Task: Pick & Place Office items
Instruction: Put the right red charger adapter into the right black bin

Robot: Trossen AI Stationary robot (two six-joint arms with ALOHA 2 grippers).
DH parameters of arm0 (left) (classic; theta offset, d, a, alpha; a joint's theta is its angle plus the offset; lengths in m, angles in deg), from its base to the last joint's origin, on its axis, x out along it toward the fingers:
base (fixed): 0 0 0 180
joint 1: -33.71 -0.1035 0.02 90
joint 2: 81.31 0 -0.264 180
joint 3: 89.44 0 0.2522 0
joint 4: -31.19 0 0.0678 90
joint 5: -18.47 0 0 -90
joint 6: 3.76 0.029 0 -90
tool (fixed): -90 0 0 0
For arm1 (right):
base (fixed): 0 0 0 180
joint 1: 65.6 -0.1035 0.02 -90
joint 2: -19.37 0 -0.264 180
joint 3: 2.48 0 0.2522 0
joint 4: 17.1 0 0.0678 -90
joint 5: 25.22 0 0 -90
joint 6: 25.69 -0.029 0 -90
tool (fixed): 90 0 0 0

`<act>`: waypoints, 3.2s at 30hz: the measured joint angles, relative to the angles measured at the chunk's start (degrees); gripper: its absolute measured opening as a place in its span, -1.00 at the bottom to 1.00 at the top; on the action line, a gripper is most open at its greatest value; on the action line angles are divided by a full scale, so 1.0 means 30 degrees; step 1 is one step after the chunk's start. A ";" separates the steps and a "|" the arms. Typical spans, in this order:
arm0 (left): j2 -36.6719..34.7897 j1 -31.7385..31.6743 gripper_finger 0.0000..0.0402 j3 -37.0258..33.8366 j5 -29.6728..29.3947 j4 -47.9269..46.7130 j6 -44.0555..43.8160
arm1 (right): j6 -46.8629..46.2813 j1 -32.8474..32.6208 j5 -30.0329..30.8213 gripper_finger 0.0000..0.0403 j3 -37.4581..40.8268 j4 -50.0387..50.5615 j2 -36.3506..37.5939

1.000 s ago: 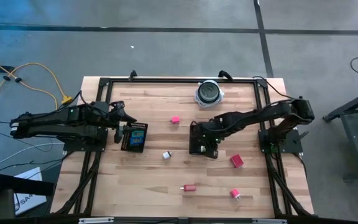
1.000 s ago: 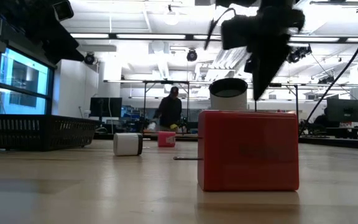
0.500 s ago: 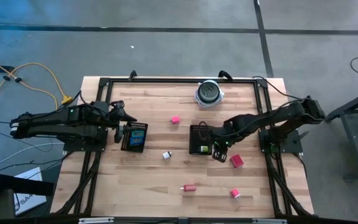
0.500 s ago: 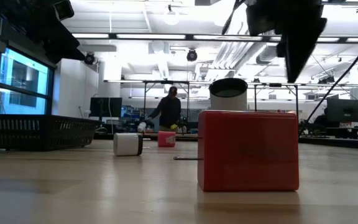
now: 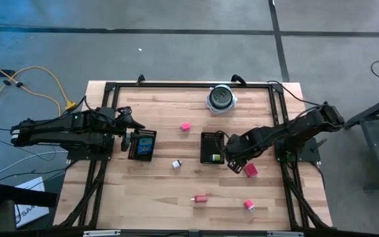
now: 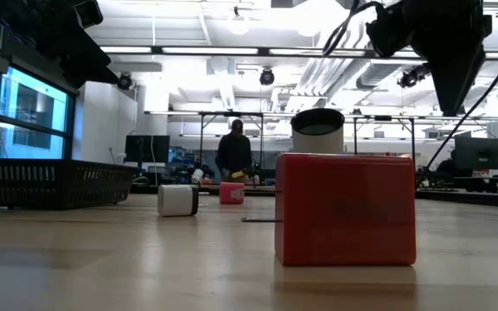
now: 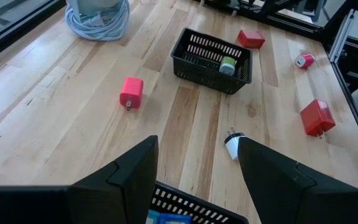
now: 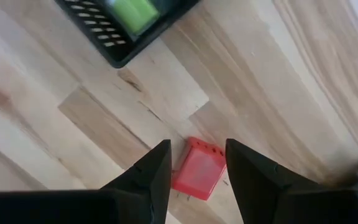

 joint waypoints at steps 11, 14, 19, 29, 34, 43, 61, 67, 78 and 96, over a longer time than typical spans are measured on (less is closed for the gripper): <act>0.0006 0.0000 0.07 0.0000 0.0000 0.0000 0.0001 | -0.3951 -0.1471 -0.0814 -0.25 0.3350 -0.2268 0.1454; -0.0001 0.0000 0.07 0.0000 0.0000 0.0000 0.0001 | -0.5472 -0.2094 -0.0804 -0.19 0.4746 -0.3615 0.2461; 0.0006 0.0000 0.07 0.0000 0.0000 -0.0004 0.0002 | -0.6756 -0.2896 -0.0682 -0.06 0.6198 -0.4878 0.3330; 0.0006 0.0000 0.07 0.0000 0.0000 0.0000 -0.0001 | -0.7504 -0.3643 -0.0387 0.33 0.6666 -0.5342 0.3395; 0.0003 0.0000 0.07 0.0000 0.0000 -0.0001 0.0003 | -0.8186 -0.3718 -0.0457 0.44 0.6666 -0.4956 0.3015; 0.0006 -0.0003 0.07 0.0000 0.0000 0.0000 0.0001 | -0.8283 -0.3731 -0.0507 0.48 0.6666 -0.4555 0.1503; 0.0006 -0.0006 0.07 0.0000 0.0000 -0.0001 0.0006 | -1.0465 -0.4288 -0.0512 0.58 0.6666 -0.5198 0.0478; 0.0001 -0.0002 0.07 0.0000 0.0000 -0.0001 0.0005 | -1.0423 -0.4388 -0.0437 0.58 0.6659 -0.5209 -0.0012; 0.0006 -0.0007 0.07 0.0000 0.0000 -0.0005 0.0002 | -1.0418 -0.4481 -0.0387 0.58 0.6659 -0.5871 -0.1314; 0.0005 -0.0002 0.07 0.0000 0.0000 -0.0006 0.0003 | -1.0418 -0.4481 -0.0398 0.58 0.6659 -0.5988 -0.1913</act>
